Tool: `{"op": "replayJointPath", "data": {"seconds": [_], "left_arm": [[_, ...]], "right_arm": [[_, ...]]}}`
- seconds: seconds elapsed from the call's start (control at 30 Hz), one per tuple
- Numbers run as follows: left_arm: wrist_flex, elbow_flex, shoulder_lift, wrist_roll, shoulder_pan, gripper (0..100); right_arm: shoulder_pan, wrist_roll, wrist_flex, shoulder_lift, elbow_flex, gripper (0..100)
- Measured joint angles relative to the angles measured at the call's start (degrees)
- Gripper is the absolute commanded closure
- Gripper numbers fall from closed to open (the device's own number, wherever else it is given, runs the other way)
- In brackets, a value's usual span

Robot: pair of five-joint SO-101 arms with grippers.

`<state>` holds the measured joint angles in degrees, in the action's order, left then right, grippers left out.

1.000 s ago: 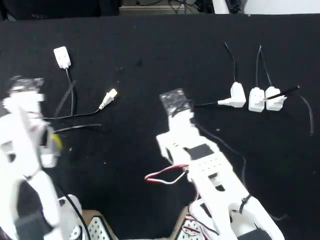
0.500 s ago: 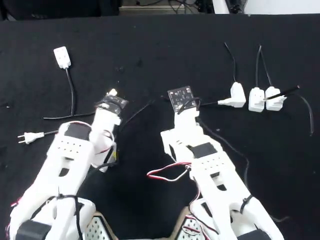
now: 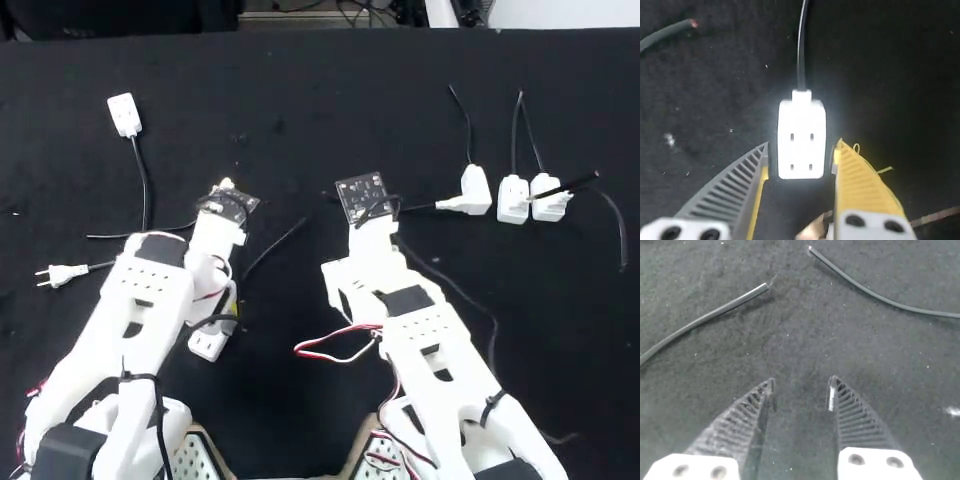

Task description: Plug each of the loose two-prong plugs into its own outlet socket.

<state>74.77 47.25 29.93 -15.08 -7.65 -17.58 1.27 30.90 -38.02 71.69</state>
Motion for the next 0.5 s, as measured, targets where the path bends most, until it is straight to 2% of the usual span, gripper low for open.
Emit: {"op": "replayJointPath", "data": {"seconds": [0.1, 0.3, 0.37, 0.5], "left_arm": [[2.9, -2.6, -0.5, -4.1, 3.3, 80], [3.9, -3.1, -0.8, -12.7, 15.6, 80], [2.0, -1.8, -0.8, -15.0, 18.5, 80], [-5.0, 5.4, -0.8, -16.5, 20.0, 80]], "right_arm": [[0.0, 0.0, 0.0, 0.0, 0.0, 83.2], [0.0, 0.0, 0.0, 0.0, 0.0, 83.2], [0.0, 0.0, 0.0, 0.0, 0.0, 83.2], [0.0, 0.0, 0.0, 0.0, 0.0, 83.2]]}}
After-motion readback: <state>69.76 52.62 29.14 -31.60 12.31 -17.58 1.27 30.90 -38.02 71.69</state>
